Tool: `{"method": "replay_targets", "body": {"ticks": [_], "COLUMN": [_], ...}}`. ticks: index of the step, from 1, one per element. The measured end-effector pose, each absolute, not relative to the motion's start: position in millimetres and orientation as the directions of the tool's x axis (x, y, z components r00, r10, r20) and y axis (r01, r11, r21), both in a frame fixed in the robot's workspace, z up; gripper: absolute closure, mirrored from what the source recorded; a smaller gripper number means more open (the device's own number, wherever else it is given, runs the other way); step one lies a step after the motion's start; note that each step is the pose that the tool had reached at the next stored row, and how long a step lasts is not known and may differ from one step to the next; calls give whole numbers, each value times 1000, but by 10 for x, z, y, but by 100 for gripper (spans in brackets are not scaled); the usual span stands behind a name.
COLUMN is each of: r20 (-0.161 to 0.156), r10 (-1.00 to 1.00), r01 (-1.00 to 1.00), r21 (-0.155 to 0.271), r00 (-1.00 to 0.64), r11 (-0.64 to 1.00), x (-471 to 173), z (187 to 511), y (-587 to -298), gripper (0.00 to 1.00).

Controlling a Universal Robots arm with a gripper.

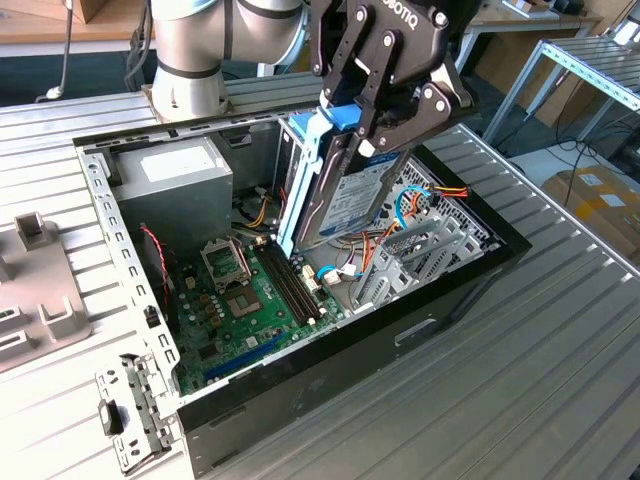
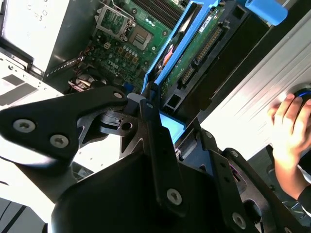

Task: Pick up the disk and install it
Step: 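Pick up the disk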

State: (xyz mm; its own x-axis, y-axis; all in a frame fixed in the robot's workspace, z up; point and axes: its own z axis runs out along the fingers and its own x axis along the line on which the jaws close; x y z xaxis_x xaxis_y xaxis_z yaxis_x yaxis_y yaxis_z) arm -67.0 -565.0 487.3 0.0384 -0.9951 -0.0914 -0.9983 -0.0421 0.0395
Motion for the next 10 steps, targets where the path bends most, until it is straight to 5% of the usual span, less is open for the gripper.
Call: {"method": "replay_targets", "body": {"ticks": [10], "r20": [-91], "r10": [-995], "r01": [-998], "r21": [40], "r00": [38], "r11": [-42], "x": [-628], "z": [4844], "y": [-5655], "gripper": [63]}}
